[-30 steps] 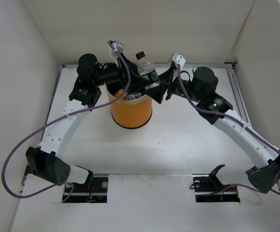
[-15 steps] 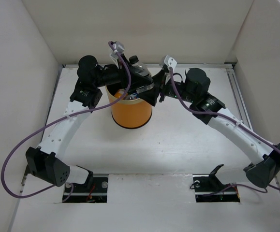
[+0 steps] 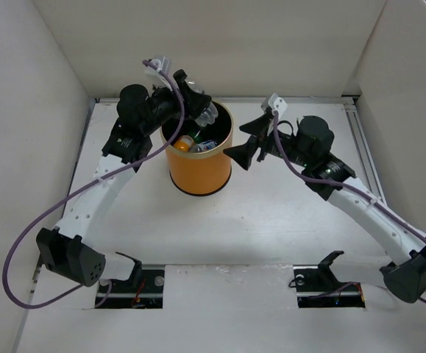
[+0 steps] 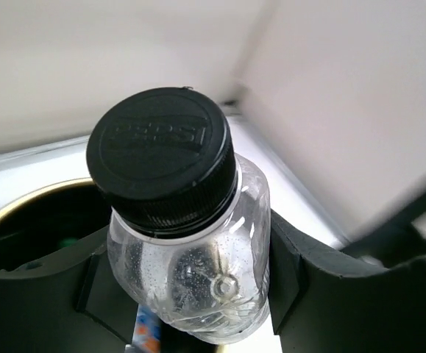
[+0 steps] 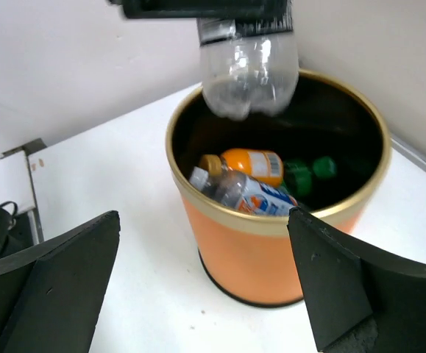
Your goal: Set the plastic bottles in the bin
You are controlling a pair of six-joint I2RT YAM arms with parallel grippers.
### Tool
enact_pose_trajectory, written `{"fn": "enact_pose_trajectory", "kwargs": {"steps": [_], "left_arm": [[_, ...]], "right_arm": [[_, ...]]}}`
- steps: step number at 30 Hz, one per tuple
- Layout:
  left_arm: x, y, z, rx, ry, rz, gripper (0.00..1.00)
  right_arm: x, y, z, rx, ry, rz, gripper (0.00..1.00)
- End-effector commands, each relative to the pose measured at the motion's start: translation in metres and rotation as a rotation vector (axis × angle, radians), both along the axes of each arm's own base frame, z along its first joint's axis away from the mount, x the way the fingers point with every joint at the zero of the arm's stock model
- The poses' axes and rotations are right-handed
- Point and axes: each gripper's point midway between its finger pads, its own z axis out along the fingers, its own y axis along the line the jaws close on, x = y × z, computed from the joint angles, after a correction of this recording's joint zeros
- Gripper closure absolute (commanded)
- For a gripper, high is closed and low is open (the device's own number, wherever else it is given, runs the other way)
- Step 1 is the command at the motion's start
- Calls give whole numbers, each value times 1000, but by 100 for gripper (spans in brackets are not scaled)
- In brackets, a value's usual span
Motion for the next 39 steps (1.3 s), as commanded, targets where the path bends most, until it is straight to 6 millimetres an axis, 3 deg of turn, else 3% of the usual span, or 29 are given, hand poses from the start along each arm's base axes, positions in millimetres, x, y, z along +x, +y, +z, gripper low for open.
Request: {"fn": "enact_pose_trajectory", "kwargs": {"steps": [1,3,5,6,8,9,10,14,15,17,20,21,22,23,25,29,34,35,36,39], "left_arm": [[43,42,0,61,-12,307,100],[54,53,-6,83,0,389,99],[66,62,-20,112,27,453,88],[69,60,-25,118,36,453,66],[75,58,-43,150,81,449,32],[74,55,-36,133,76,438,17],[75,53,-45,146,96,424,0],[65,54,-25,125,65,412,0],[56,56,-12,107,39,404,0],[47,60,3,100,3,406,0],[23,73,36,84,-58,418,0],[18,78,45,75,-69,437,0],[6,89,62,56,-93,472,0],[0,97,70,56,-108,497,0],[-20,115,91,28,-137,554,0],[-54,158,102,-24,-119,708,0],[-95,179,78,-44,-68,742,0],[-98,182,60,-38,-30,751,0],[-117,193,60,-60,-39,770,0],[-143,207,44,-75,-37,790,0]], "right_arm": [[-3,-23,10,6,-46,-52,0],[-7,-32,6,2,-41,-64,0],[-10,-38,6,-3,-47,-73,0],[-12,-39,4,-4,-47,-73,0],[-14,-45,5,-6,-44,-84,0],[-15,-50,7,-10,-53,-93,0],[-19,-53,9,-9,-55,-93,0],[-25,-72,21,-45,-68,-169,0],[-23,-83,13,-83,-34,-222,0],[-30,-102,32,-83,-53,-296,0],[-38,-139,44,-114,-41,-453,0],[-44,-153,52,-115,-56,-497,0],[-47,-170,46,-150,-26,-569,0],[-54,-182,61,-146,-49,-604,0],[-63,-200,67,-159,-41,-666,0],[-94,-241,86,-165,-68,-771,0],[-129,-271,106,-117,-115,-815,0],[-133,-273,107,-107,-123,-817,0],[-140,-277,110,-95,-131,-818,0],[-159,-292,116,-66,-164,-832,0]]}}
